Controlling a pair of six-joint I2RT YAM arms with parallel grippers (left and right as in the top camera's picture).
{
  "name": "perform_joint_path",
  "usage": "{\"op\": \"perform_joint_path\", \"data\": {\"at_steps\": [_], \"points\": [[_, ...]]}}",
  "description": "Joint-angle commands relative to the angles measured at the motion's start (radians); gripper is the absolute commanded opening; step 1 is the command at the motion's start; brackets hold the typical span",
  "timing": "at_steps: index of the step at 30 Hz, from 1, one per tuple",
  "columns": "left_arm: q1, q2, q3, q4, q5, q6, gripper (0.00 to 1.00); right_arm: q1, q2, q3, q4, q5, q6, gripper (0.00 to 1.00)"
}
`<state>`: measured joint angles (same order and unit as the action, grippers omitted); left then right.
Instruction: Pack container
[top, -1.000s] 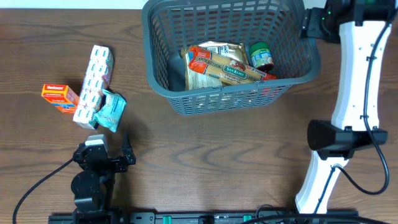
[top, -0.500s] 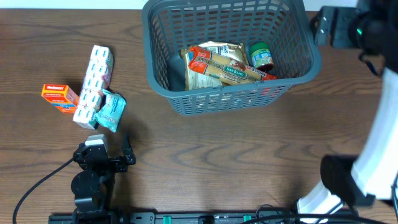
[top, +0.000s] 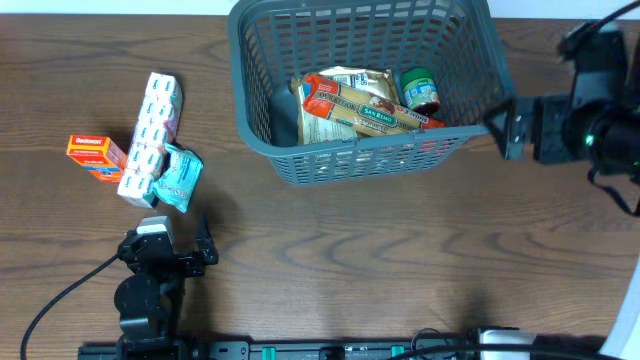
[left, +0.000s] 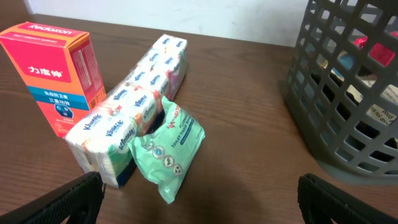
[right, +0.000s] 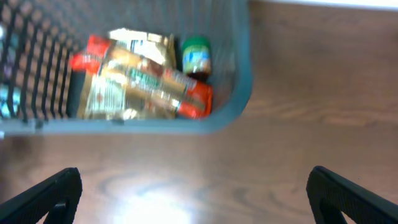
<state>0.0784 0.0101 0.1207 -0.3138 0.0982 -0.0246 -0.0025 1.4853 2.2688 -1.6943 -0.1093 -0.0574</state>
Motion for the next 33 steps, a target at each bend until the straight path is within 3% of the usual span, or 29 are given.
{"op": "perform_joint_path", "data": {"at_steps": [1, 15, 33], "points": [[0.006, -0.006, -0.022, -0.006, -0.005, 0.013, 0.98, -0.003, -0.081, -0.101, -0.003, -0.027, -0.035, 0.99], [0.006, -0.006, -0.022, -0.006, -0.005, 0.013, 0.98, -0.003, -0.403, -0.451, -0.003, 0.053, -0.002, 0.99], [0.006, -0.006, -0.022, -0.006, -0.005, 0.013, 0.98, -0.003, -0.406, -0.463, -0.003, 0.055, 0.008, 0.99]]}}
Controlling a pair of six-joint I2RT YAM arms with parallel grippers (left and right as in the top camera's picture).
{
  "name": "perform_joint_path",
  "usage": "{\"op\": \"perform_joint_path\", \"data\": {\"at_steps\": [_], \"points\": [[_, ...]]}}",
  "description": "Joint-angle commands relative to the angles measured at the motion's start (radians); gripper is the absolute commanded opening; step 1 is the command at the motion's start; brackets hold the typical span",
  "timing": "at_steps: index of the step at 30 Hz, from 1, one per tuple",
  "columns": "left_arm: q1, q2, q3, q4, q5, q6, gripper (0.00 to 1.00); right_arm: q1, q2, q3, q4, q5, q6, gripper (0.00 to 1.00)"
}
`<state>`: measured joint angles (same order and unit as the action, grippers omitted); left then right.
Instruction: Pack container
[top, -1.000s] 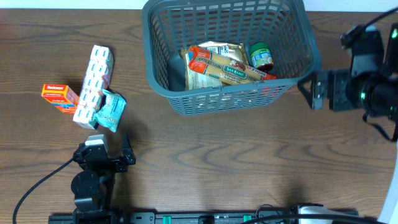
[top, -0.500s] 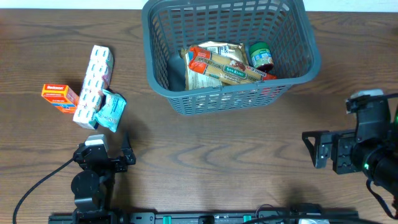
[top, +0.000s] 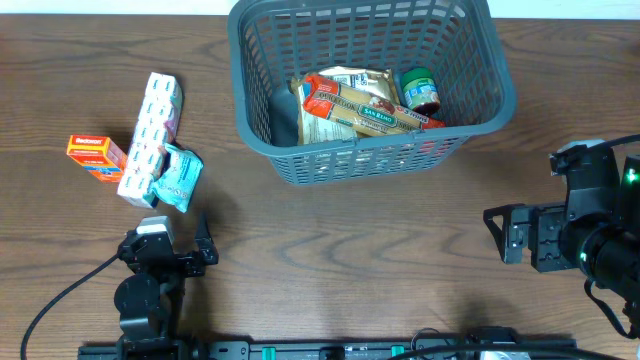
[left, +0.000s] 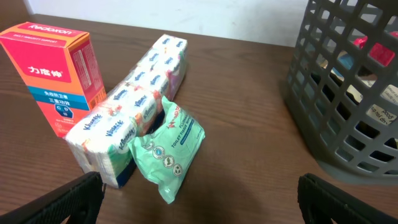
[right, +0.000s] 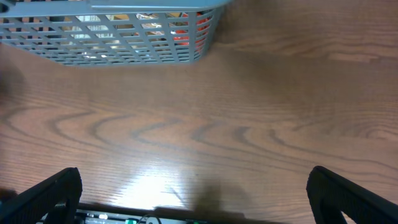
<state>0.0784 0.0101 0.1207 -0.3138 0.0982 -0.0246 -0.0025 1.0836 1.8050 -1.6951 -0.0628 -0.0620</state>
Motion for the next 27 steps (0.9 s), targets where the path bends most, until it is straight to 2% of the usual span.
{"op": "perform_joint_path", "data": {"at_steps": [1, 16, 23, 27], "points": [[0.006, -0.006, -0.022, -0.006, -0.005, 0.013, 0.98, -0.003, -0.005, 0.000, -0.003, 0.008, 0.013, 0.99], [0.006, -0.006, -0.022, -0.008, -0.010, 0.012, 0.98, -0.003, -0.005, 0.000, -0.003, 0.008, 0.012, 0.99], [0.006, 0.002, -0.021, -0.003, 0.120, -0.151, 0.99, -0.003, -0.005, 0.000, -0.003, 0.008, 0.013, 0.99], [0.006, 0.003, -0.021, -0.005, 0.120, -0.277, 0.98, -0.003, -0.005, 0.000, -0.003, 0.008, 0.013, 0.99]]}}
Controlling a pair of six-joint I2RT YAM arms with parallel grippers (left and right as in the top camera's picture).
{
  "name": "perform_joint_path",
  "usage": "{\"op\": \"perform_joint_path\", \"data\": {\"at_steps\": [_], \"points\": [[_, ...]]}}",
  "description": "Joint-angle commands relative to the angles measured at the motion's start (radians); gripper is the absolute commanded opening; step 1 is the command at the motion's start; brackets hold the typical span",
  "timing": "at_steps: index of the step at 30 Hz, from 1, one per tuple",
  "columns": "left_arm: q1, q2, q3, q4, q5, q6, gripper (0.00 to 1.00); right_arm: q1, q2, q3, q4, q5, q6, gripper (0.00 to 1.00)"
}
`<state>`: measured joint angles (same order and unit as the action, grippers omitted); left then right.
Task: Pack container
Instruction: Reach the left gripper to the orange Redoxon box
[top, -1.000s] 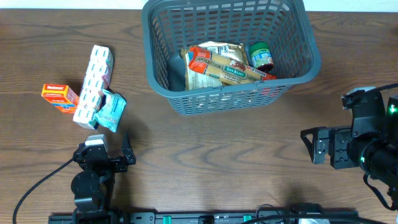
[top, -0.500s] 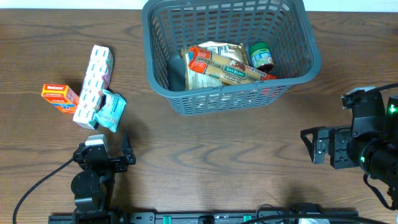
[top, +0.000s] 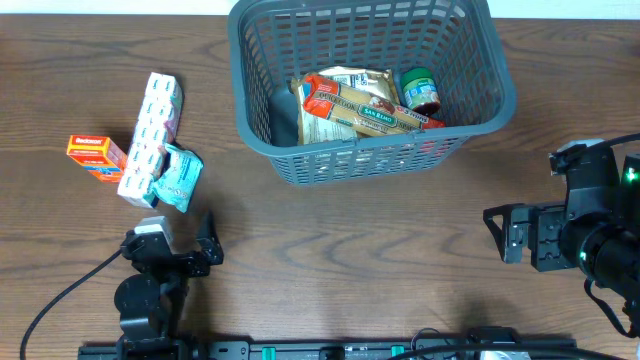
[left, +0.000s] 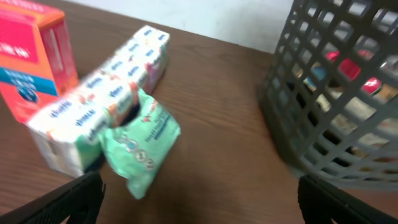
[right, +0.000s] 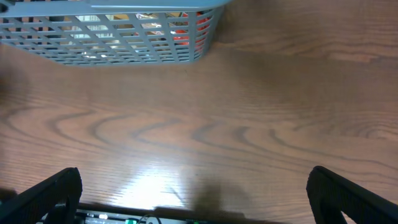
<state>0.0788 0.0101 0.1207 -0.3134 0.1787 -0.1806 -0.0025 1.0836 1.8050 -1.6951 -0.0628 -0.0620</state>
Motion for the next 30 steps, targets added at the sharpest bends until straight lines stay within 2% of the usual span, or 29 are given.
{"op": "perform_joint_path", "data": {"at_steps": [1, 5, 9, 12, 14, 18, 20, 25, 27, 30], "points": [[0.005, 0.005, -0.018, -0.006, 0.039, -0.144, 0.99, -0.003, -0.005, 0.000, -0.003, 0.008, 0.013, 0.99], [0.005, 0.078, 0.050, -0.010, 0.029, -0.162, 0.99, -0.003, -0.005, 0.000, -0.003, 0.008, 0.012, 0.99], [0.005, 0.291, 0.248, -0.118, -0.079, -0.222, 0.99, -0.003, -0.005, 0.000, -0.002, 0.008, 0.013, 0.99], [0.005, 0.495, 0.465, -0.246, -0.087, -0.222, 0.99, -0.003, -0.005, 0.000, -0.003, 0.008, 0.013, 0.99], [0.005, 0.678, 0.698, -0.393, -0.082, -0.225, 0.98, -0.003, -0.005, 0.000, -0.002, 0.008, 0.012, 0.99], [0.005, 0.901, 0.987, -0.587, -0.074, -0.225, 0.98, -0.003, -0.005, 0.000, -0.003, 0.008, 0.013, 0.99], [0.005, 0.977, 1.048, -0.604, -0.074, -0.225, 0.98, -0.003, -0.005, 0.000, -0.003, 0.008, 0.013, 0.99], [0.006, 1.089, 1.058, -0.558, -0.060, -0.222, 0.98, -0.003, -0.005, 0.000, -0.003, 0.008, 0.013, 0.99], [0.006, 1.120, 1.058, -0.554, -0.070, -0.269, 0.99, -0.003, -0.005, 0.000, -0.003, 0.008, 0.013, 0.99], [0.006, 1.163, 1.067, -0.583, -0.168, -0.392, 0.99, -0.003, -0.005, 0.000, -0.003, 0.008, 0.013, 0.99]]}}
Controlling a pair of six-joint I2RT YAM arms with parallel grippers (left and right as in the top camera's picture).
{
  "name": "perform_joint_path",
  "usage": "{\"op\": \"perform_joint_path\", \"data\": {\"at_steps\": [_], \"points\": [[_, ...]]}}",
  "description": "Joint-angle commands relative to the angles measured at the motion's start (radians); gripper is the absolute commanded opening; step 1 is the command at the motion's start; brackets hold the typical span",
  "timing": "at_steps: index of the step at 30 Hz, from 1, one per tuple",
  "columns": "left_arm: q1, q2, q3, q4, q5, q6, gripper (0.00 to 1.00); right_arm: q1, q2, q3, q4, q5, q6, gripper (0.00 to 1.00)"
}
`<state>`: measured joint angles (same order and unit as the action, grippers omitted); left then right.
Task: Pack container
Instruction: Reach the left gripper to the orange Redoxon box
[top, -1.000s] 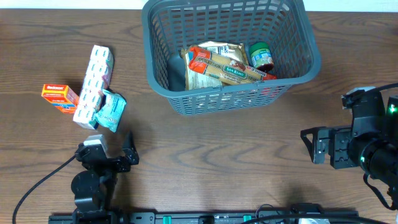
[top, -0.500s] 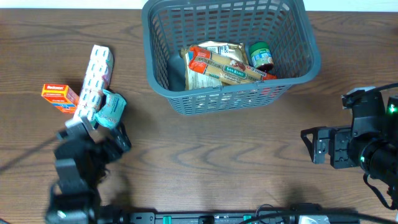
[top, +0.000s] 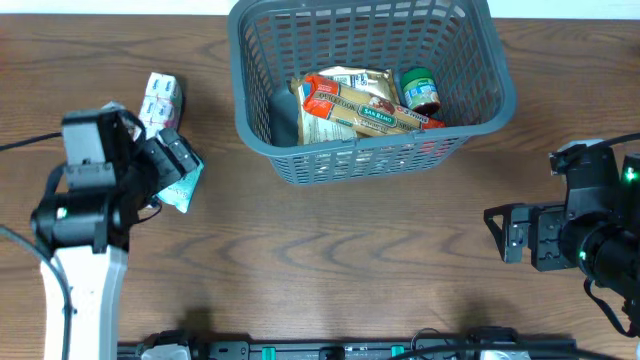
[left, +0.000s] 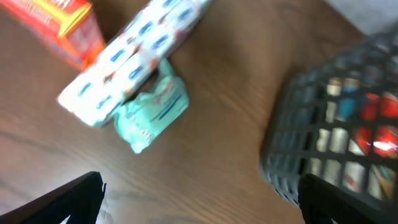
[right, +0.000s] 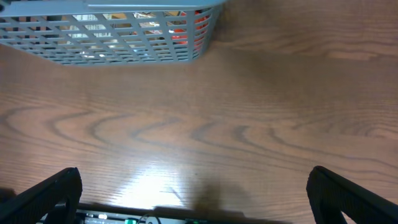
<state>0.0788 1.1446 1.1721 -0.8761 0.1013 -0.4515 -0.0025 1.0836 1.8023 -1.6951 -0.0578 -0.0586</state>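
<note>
The grey basket (top: 497, 70) at the table's far middle holds a red-and-gold snack bag (top: 360, 110) and a green-lidded jar (top: 420, 88). On the left lie a long tissue pack (left: 137, 59), a mint-green wipes packet (left: 152, 112) and an orange box (left: 59, 18). My left gripper (top: 172, 152) hangs open above these three, empty; in the overhead view the arm hides the orange box. My right gripper (top: 500, 235) stands open and empty over bare table, right of and nearer than the basket (right: 112, 31).
The basket's grey mesh wall (left: 348, 124) rises at the right of the left wrist view. Dark wood table (top: 350, 270) spreads between the two arms. A rail with cables runs along the front edge (top: 330, 350).
My left arm has risen from the front edge and now sits over the tissue pack, wipes packet and orange box, looking down on them. The right arm has not moved.
At first my right gripper was open beside the basket's right wall and the left arm rested at the front left. The right arm then stood nearer the front right and stayed there. The left wrist view shifted slightly, and now the left gripper is above the loose items.
</note>
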Motion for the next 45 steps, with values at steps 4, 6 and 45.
{"op": "perform_joint_path", "data": {"at_steps": [4, 6, 45], "points": [[0.007, 0.077, 0.096, -0.105, -0.214, -0.264, 0.99, -0.003, -0.005, 0.003, -0.003, 0.003, 0.009, 0.99], [0.014, 0.101, 0.156, -0.130, -0.219, -0.322, 0.99, -0.003, -0.005, 0.003, -0.003, 0.003, 0.009, 0.99], [0.383, 0.740, 0.716, -0.499, -0.064, -0.501, 0.99, -0.003, -0.005, 0.003, -0.003, 0.003, 0.009, 0.99]]}}
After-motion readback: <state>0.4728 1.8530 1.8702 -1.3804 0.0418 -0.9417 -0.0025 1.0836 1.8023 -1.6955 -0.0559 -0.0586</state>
